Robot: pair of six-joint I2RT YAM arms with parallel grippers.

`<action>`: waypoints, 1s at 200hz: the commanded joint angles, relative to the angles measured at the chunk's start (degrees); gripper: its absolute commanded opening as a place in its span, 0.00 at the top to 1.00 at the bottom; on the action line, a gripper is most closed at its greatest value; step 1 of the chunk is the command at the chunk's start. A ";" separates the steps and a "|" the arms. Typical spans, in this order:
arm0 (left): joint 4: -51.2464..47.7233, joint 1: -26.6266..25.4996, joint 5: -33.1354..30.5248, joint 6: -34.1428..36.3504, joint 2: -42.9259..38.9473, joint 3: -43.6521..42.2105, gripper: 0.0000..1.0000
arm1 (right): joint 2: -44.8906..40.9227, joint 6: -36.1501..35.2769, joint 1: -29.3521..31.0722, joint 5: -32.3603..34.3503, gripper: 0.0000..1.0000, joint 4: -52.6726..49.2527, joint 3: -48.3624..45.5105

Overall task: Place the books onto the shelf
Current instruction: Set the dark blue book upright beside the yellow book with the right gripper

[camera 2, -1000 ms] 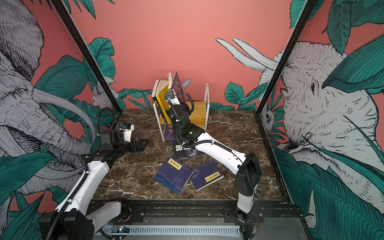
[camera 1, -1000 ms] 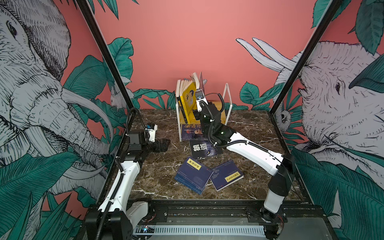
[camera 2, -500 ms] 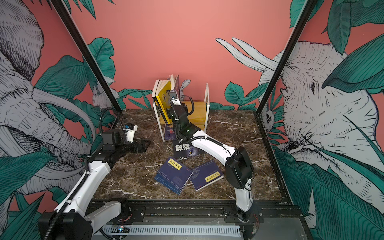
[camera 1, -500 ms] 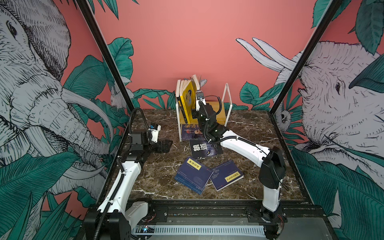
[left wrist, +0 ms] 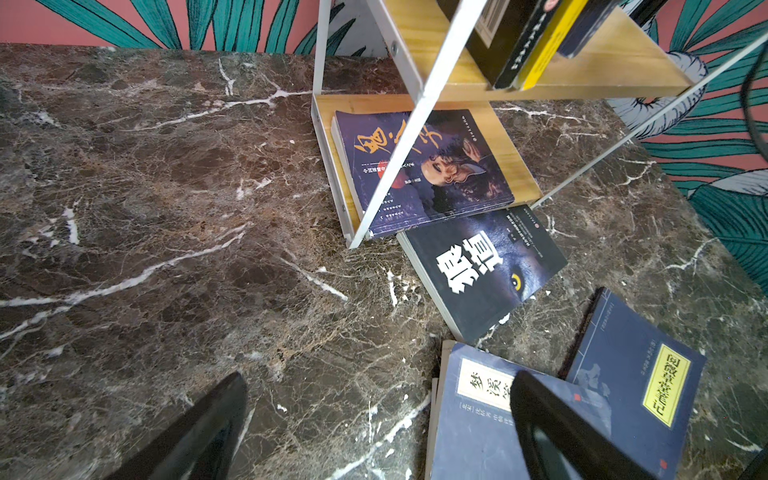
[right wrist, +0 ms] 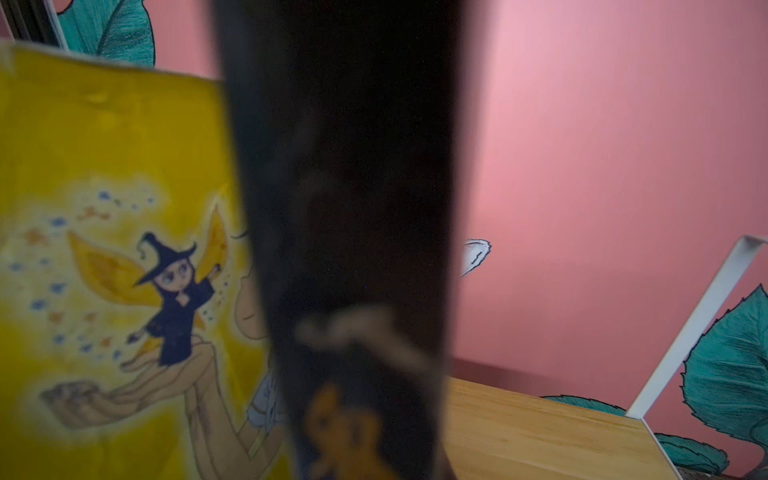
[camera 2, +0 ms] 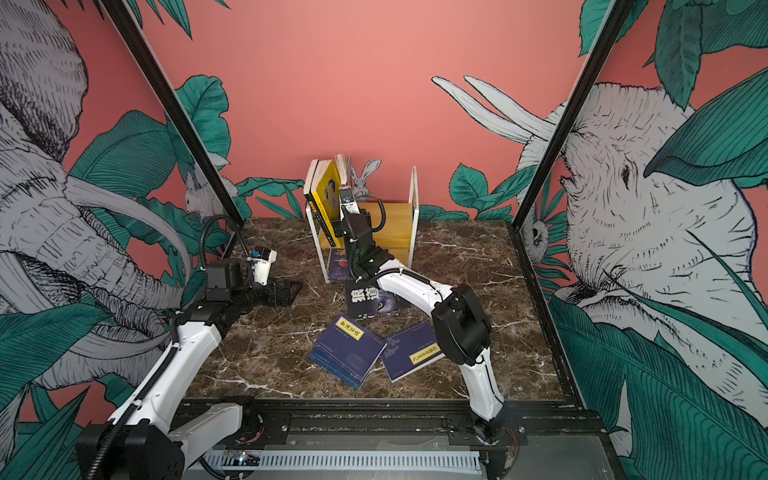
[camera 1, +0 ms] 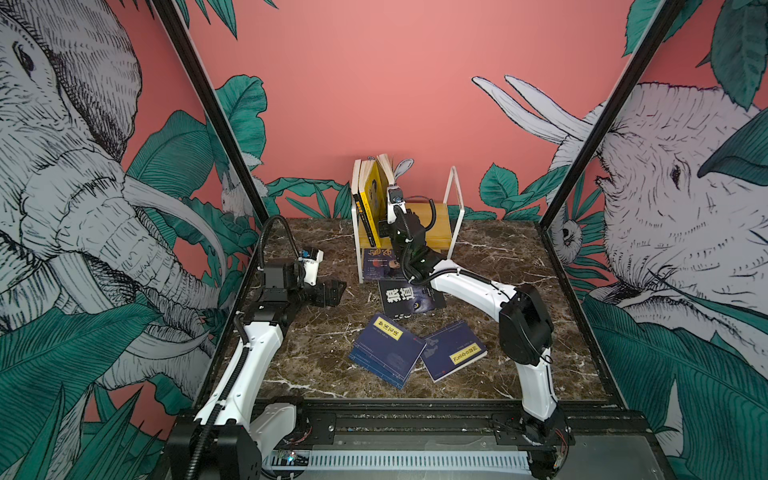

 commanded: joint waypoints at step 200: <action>-0.94 -0.19 0.27 2.06 -0.33 1.33 0.01 | -13.60 -0.21 2.77 -13.65 0.52 7.70 -14.37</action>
